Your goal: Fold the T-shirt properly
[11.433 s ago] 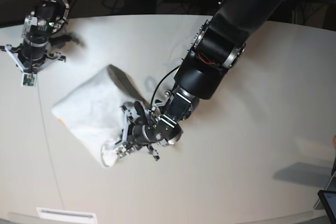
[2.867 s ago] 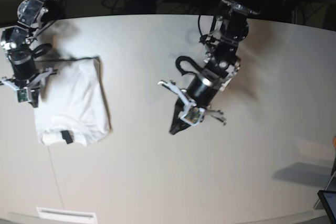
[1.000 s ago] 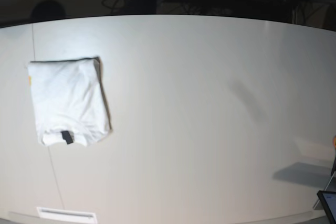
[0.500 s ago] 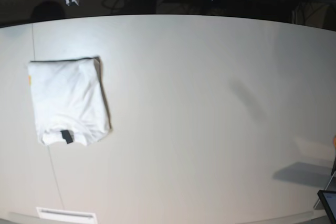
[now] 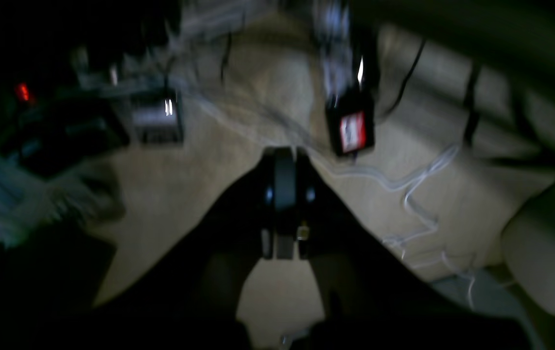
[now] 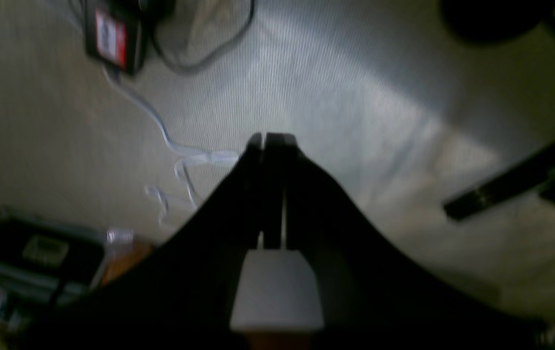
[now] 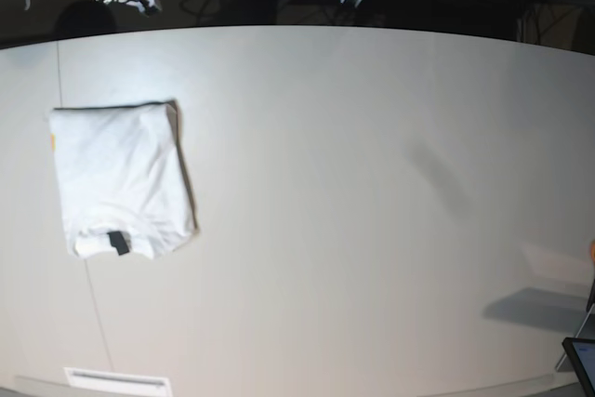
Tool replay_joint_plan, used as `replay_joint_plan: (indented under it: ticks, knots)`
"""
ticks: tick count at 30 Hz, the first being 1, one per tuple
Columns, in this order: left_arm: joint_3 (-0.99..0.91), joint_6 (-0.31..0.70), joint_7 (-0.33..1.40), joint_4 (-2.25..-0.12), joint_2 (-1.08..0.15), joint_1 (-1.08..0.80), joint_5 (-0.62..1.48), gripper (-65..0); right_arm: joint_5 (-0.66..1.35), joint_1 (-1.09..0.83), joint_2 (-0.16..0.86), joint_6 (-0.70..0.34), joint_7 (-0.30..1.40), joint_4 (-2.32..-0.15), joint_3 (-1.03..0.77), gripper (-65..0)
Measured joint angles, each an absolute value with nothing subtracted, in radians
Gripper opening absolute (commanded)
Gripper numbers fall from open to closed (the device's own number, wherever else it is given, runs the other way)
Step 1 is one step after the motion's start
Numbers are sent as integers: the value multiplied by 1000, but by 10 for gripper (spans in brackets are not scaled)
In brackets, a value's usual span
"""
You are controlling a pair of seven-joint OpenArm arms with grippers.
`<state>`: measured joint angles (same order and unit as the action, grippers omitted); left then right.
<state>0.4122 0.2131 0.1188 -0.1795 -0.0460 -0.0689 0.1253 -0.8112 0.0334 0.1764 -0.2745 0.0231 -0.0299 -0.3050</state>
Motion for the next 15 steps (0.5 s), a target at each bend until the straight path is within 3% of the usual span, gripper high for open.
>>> replay_joint_plan:
  ticks: [15]
  knots:
    - [411, 213, 110, -177, -32, -67, 125, -650, -811, 23, 181, -278, 27, -26, -305, -647]
